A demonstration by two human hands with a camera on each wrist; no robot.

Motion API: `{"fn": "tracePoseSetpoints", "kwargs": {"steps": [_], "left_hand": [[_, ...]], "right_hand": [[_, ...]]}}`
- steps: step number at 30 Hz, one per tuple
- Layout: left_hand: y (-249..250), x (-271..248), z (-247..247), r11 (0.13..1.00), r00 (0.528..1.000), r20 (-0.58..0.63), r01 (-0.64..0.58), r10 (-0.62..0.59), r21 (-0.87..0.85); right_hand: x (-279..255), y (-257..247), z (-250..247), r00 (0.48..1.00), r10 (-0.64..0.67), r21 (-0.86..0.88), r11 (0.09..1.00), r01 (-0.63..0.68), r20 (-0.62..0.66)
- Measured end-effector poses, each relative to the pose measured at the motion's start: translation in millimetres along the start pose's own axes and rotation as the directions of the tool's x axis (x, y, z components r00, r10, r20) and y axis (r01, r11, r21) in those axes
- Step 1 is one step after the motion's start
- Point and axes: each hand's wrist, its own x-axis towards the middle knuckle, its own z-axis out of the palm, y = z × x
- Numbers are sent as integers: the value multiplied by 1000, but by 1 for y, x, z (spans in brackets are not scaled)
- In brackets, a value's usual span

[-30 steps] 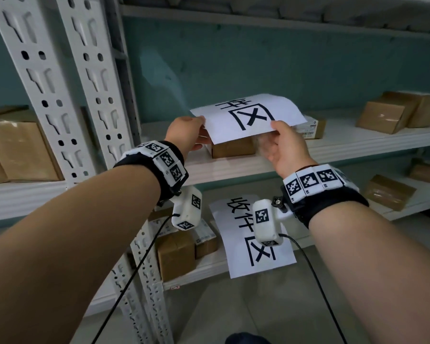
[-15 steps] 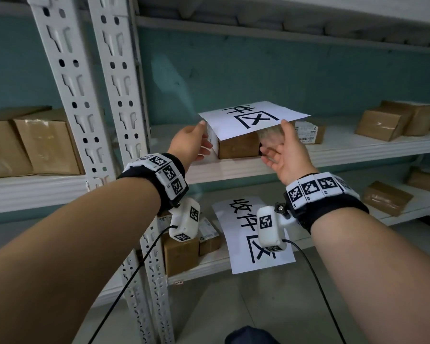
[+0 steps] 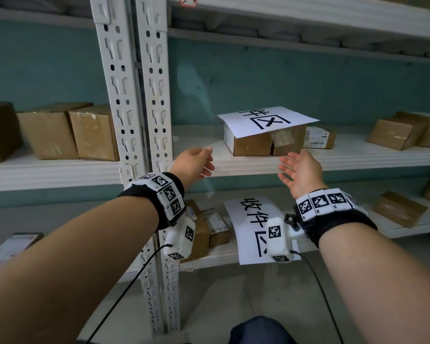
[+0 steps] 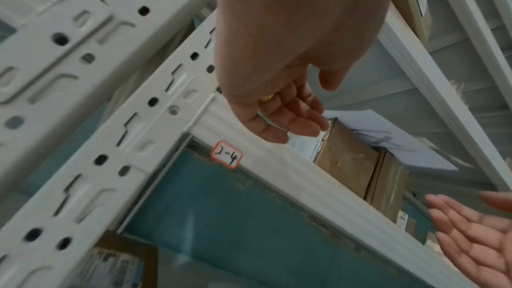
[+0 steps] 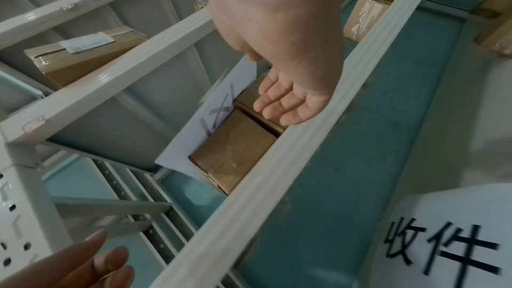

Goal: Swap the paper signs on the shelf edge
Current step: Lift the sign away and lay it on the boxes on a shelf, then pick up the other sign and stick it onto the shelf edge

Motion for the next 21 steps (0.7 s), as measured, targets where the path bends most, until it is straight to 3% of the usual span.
{"fn": "tracePoseSetpoints", "kwargs": {"steps": [4,11,21], "left_hand": [[-27,-12,11,998,999,35,39,-41,52],[-67,-8,35,957,958,229,110,-174,266],[-117,37,65,900,880,314,232,-355,368]], "right_hand": [[3,17,-12,999,47,-72,996,-48,-8],[33,44,-40,994,101,-234,967,-105,-31],[94,98,-63,974,187,-533,815,-225,-125]]}}
